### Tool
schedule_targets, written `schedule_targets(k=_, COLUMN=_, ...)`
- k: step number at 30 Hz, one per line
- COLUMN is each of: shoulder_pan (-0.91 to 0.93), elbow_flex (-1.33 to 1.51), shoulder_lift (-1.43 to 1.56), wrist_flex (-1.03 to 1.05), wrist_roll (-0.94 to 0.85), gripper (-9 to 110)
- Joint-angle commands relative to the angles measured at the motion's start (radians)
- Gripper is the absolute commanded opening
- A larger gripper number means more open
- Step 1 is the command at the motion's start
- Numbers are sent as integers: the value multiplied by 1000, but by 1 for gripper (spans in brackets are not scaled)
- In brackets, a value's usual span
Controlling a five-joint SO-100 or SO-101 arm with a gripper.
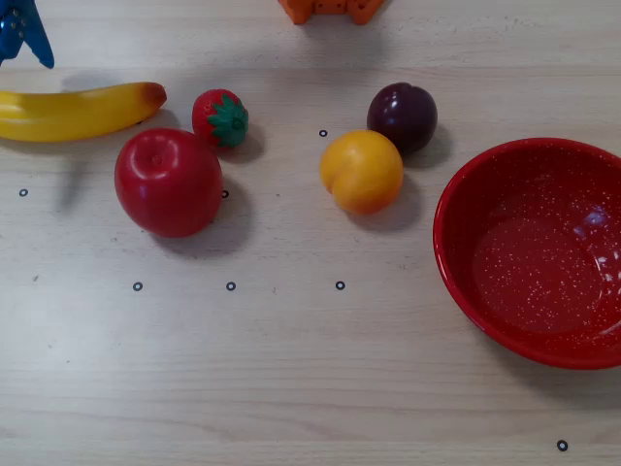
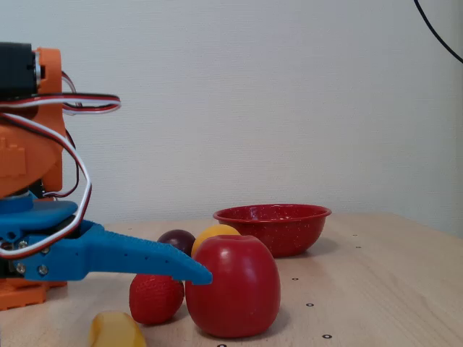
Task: Put the banana in the red bowl.
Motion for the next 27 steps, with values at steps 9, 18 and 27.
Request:
schedule_targets(k=9, shoulder_pan=66, elbow_flex=-115, shoulder_lift=-11, wrist_flex=26, wrist_roll=-29, gripper=75)
schedule_targets(k=18, shoulder_pan=74, elbow_flex=-129, shoulder_lift=-21, wrist_flex=-5, wrist_roll=-31, gripper=75)
schedule_targets(k=27, shoulder_pan=51, elbow_flex=-137, shoulder_lift=-21, wrist_flex=-15, wrist_roll=-17, gripper=72)
